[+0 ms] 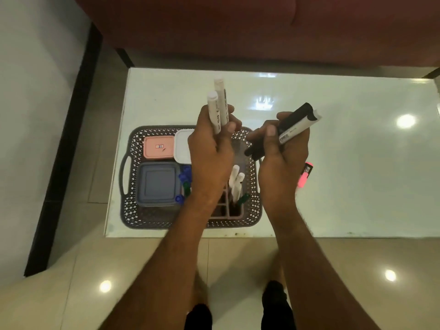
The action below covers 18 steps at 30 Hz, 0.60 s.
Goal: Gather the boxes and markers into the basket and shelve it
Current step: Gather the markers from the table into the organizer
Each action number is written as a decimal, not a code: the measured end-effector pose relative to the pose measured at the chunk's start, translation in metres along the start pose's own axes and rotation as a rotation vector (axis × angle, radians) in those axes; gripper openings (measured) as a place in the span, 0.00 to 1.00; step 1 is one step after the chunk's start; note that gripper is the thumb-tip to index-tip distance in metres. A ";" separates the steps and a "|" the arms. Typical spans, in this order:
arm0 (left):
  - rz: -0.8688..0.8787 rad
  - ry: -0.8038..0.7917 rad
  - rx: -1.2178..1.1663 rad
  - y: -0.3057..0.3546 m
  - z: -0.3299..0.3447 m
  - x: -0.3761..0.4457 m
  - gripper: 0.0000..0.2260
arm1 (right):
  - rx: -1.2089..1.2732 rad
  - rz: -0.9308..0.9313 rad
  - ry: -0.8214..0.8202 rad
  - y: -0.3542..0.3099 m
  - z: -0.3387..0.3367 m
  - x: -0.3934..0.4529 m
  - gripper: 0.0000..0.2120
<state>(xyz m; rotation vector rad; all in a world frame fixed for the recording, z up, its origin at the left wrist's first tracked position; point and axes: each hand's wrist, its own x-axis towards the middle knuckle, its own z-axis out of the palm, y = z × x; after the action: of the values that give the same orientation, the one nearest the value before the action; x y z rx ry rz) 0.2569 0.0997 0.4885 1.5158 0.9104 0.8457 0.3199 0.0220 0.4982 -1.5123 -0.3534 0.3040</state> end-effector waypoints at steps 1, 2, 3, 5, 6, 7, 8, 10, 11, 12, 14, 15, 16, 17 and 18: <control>-0.027 -0.030 -0.010 -0.003 -0.012 0.002 0.09 | -0.002 -0.012 -0.024 -0.001 0.004 -0.008 0.07; -0.055 -0.073 -0.022 -0.007 -0.024 0.005 0.09 | -0.008 -0.026 -0.052 -0.002 0.007 -0.015 0.06; -0.083 -0.126 -0.032 -0.010 -0.033 0.008 0.09 | -0.014 -0.039 -0.080 -0.001 0.009 -0.022 0.06; -0.135 -0.235 -0.035 -0.017 -0.048 0.011 0.08 | -0.024 -0.049 -0.140 0.002 0.010 -0.036 0.08; -0.163 -0.285 -0.027 -0.020 -0.052 0.014 0.08 | -0.027 -0.036 -0.167 0.005 0.009 -0.043 0.08; -0.194 -0.327 -0.013 -0.023 -0.054 0.015 0.08 | -0.027 -0.022 -0.199 0.009 0.007 -0.048 0.08; -0.225 -0.361 -0.015 -0.027 -0.056 0.015 0.09 | -0.031 -0.020 -0.245 0.014 0.005 -0.055 0.07; -0.274 -0.413 -0.017 -0.036 -0.058 0.012 0.11 | -0.059 -0.045 -0.342 0.028 0.000 -0.067 0.09; -0.293 -0.429 -0.008 -0.042 -0.058 0.010 0.11 | -0.068 -0.054 -0.385 0.036 -0.002 -0.072 0.10; -0.315 -0.441 -0.001 -0.047 -0.057 0.007 0.12 | -0.072 -0.049 -0.420 0.043 -0.004 -0.077 0.10; -0.361 -0.462 0.011 -0.054 -0.057 0.001 0.14 | -0.095 0.000 -0.459 0.055 -0.007 -0.085 0.09; -0.382 -0.467 0.008 -0.055 -0.056 -0.001 0.15 | -0.120 0.033 -0.466 0.061 -0.008 -0.089 0.09; -0.399 -0.470 0.003 -0.056 -0.055 -0.002 0.16 | -0.148 0.062 -0.468 0.065 -0.008 -0.091 0.11; -0.411 -0.469 0.011 -0.056 -0.054 -0.003 0.17 | -0.172 0.074 -0.468 0.068 -0.007 -0.092 0.13; -0.418 -0.469 0.032 -0.055 -0.053 -0.002 0.18 | -0.179 0.069 -0.469 0.071 -0.004 -0.092 0.16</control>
<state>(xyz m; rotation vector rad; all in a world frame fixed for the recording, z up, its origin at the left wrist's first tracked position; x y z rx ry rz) 0.2037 0.1255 0.4402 1.3966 0.8436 0.1615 0.2395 -0.0165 0.4237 -1.6232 -0.7146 0.7012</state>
